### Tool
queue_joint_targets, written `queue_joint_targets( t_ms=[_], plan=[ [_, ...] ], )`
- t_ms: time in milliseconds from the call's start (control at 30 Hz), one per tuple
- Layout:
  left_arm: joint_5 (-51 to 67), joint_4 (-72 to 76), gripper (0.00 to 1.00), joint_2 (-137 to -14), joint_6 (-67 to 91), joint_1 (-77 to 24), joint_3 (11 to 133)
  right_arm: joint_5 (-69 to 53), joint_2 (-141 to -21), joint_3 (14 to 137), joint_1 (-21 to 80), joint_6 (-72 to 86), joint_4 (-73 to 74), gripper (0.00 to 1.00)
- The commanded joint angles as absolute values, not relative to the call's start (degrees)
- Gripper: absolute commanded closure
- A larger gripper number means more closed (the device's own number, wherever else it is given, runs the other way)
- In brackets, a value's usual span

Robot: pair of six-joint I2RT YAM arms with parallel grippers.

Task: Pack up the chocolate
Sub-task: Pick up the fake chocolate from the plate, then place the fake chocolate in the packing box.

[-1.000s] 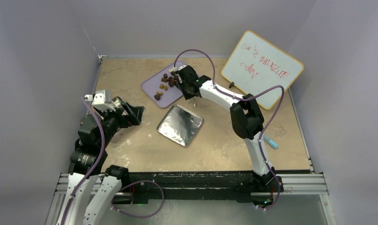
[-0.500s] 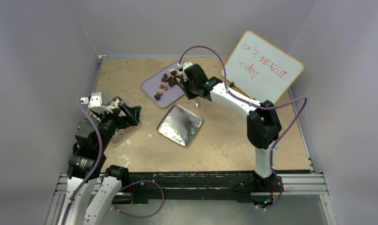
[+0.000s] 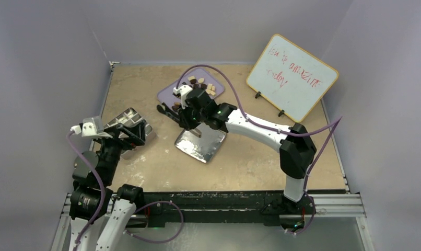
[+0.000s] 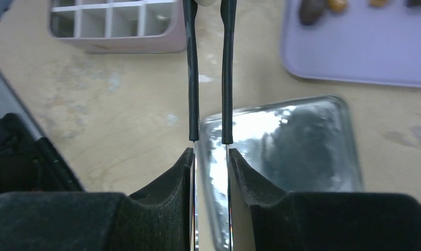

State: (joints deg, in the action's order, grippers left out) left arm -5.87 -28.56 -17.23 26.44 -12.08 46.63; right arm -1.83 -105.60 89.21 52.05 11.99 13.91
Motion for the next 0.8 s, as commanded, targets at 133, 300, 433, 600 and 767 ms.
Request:
queue_joint_targets(
  t_ms=[133, 300, 433, 600, 767],
  plan=[
    [-7.12, -27.95, 0.02, -14.88, 28.06, -11.95, 49.22, -8.59, -108.50, 93.50, 60.83, 16.08, 7.84, 0.83],
    [-5.11, -32.02, 0.01, -16.63, 29.03, -11.95, 55.59, -8.96, -112.99, 98.59, 64.94, 16.03, 9.50, 0.82],
    [-4.09, -33.30, 0.01, -16.08, 29.60, -11.95, 58.27, -8.07, -115.60, 101.29, 66.76, 15.74, 10.38, 0.81],
    [-5.15, -34.46, 0.01, -15.01, 29.30, -11.96, 60.28, -8.41, -118.36, 104.06, 67.64, 15.72, 11.57, 0.79],
    [-5.32, -34.74, 0.01, -15.04, 29.24, -11.97, 60.35, -7.99, -121.79, 107.86, 67.96, 15.65, 13.18, 0.78]
  ],
)
